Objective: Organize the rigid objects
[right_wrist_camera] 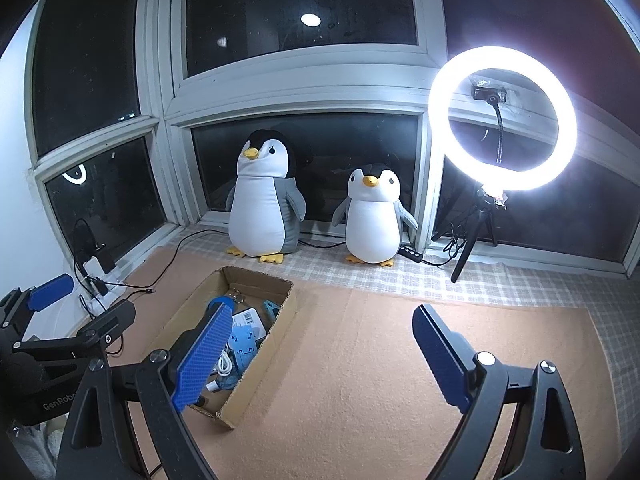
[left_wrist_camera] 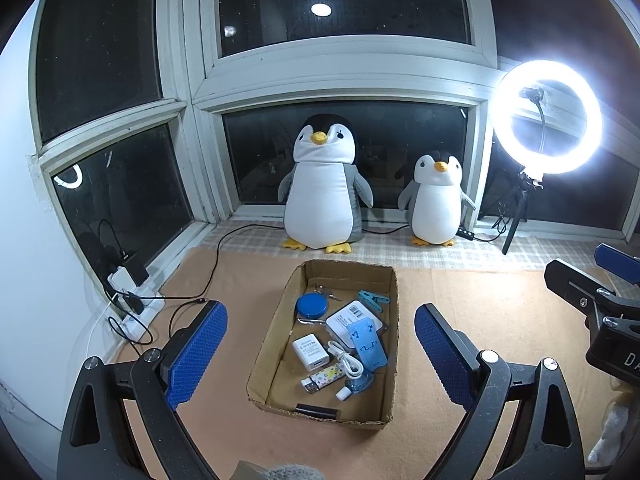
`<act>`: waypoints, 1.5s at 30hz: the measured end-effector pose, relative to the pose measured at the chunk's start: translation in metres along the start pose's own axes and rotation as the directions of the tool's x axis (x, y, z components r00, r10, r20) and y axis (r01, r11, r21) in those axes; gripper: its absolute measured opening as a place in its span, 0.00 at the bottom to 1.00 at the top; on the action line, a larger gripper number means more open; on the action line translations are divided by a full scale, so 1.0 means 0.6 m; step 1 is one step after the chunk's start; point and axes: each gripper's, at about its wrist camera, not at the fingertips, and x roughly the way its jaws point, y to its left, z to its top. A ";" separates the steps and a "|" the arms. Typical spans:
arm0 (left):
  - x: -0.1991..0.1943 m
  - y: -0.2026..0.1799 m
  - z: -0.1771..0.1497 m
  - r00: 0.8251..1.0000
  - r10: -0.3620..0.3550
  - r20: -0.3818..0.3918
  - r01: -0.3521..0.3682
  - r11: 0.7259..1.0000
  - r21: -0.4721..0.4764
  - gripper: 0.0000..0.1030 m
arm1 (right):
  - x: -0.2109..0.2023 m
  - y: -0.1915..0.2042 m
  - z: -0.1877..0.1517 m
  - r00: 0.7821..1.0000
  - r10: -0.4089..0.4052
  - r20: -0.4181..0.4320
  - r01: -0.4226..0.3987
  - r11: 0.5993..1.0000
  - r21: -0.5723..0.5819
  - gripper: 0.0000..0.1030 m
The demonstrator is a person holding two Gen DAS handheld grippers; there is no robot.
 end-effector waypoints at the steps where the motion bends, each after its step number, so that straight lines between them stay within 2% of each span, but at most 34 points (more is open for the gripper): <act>1: 0.000 0.000 0.000 1.000 0.000 0.002 0.000 1.000 0.000 0.94 | 0.000 0.000 0.000 1.000 0.000 0.000 0.000 1.000 0.000 0.87; 45: 0.002 0.001 -0.001 1.000 0.000 -0.001 0.000 1.000 -0.004 0.95 | 0.005 -0.008 -0.002 1.000 -0.002 -0.013 0.002 1.000 -0.002 0.87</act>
